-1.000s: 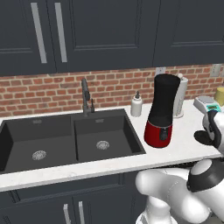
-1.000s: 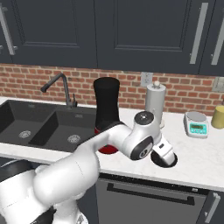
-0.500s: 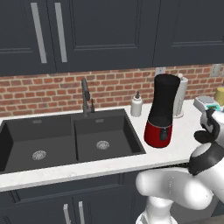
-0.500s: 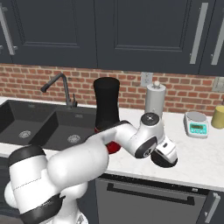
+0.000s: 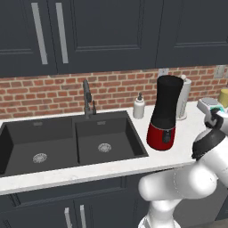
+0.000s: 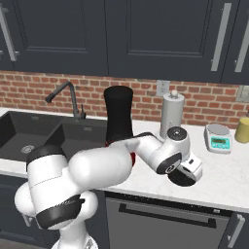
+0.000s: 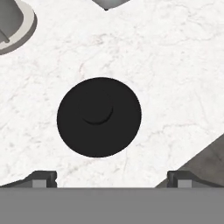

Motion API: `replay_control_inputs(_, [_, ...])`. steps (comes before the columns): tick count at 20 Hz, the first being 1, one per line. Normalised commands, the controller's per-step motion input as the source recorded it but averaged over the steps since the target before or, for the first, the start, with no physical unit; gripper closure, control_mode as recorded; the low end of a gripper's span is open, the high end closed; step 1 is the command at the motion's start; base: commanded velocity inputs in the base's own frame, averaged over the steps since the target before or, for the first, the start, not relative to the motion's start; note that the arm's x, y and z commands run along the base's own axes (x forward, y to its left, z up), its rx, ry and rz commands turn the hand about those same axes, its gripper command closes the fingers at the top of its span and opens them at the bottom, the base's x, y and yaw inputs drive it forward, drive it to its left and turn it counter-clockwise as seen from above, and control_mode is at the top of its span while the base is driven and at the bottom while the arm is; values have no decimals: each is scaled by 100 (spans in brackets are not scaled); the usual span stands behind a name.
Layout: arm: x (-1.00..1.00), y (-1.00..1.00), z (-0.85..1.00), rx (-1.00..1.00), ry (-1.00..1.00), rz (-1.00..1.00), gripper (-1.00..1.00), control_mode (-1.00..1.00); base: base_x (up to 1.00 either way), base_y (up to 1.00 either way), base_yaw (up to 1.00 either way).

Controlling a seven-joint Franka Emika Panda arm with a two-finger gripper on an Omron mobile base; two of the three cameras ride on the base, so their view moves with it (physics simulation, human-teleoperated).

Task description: Close the lid blender by securely placing the lid on top.

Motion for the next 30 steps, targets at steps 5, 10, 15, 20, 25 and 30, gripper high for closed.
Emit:
replay_control_inputs(5, [27, 0, -14, 0, 9, 6, -100, -100, 0, 0, 0])
replay_control_inputs(10, [20, 0, -15, 0, 8, 4, -100, -100, 0, 0, 0])
replay_control_inputs(15, [8, -8, -14, 0, 5, 5, -100, -100, 0, 0, 0])
replay_control_inputs(20, [9, -9, -18, 0, 5, 7, -100, -100, 0, 0, 0])
replay_control_inputs(25, [11, -2, -20, 0, 3, 6, -100, -100, 0, 0, 0])
replay_control_inputs(30, [11, -8, -15, 0, 1, 6, -100, -100, 0, 0, 0])
